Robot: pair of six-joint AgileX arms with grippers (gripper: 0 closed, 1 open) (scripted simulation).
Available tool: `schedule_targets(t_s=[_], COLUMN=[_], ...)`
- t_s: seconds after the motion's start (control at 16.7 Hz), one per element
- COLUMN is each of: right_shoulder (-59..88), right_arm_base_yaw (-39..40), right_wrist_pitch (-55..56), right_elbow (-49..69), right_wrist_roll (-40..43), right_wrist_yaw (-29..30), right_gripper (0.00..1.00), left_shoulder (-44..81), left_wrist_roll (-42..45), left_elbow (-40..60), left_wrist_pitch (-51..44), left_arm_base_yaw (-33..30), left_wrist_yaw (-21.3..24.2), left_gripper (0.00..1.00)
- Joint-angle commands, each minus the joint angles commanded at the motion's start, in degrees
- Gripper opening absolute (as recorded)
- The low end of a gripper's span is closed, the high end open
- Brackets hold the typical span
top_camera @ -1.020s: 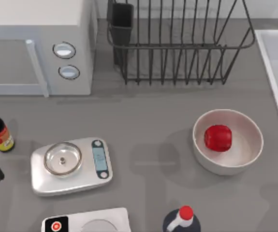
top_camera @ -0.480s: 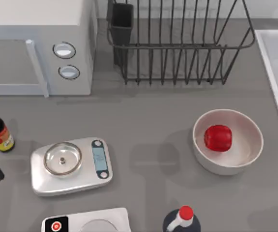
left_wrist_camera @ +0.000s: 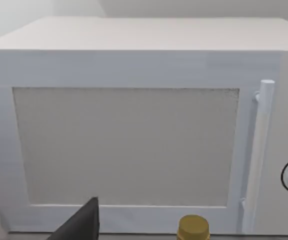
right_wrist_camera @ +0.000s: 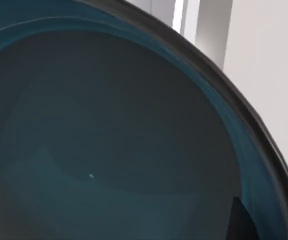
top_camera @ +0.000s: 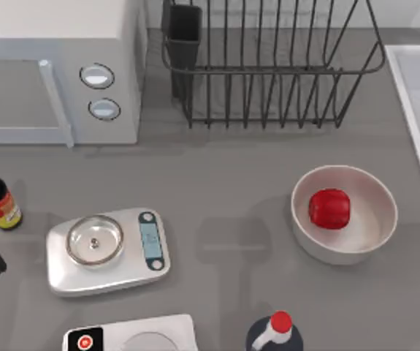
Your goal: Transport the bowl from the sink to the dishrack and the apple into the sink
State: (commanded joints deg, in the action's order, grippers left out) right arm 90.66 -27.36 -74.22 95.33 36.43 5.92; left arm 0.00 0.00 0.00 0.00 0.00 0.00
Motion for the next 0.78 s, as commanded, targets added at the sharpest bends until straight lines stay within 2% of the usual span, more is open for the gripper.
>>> schedule_targets(t_s=[0.78], right_shoulder=[4.85], right_arm_base_yaw=[57.40], right_wrist_pitch=[58.06], right_elbow=[0.59], right_wrist_roll=[-29.45], right_wrist_yaw=[32.68], right_gripper=[0.00], left_shoulder=[0.00], left_wrist_roll=[0.00], left_elbow=[0.00], left_wrist_pitch=[0.00], left_arm_base_yaw=[0.00], left_wrist_yaw=[0.00], left_gripper=[1.00])
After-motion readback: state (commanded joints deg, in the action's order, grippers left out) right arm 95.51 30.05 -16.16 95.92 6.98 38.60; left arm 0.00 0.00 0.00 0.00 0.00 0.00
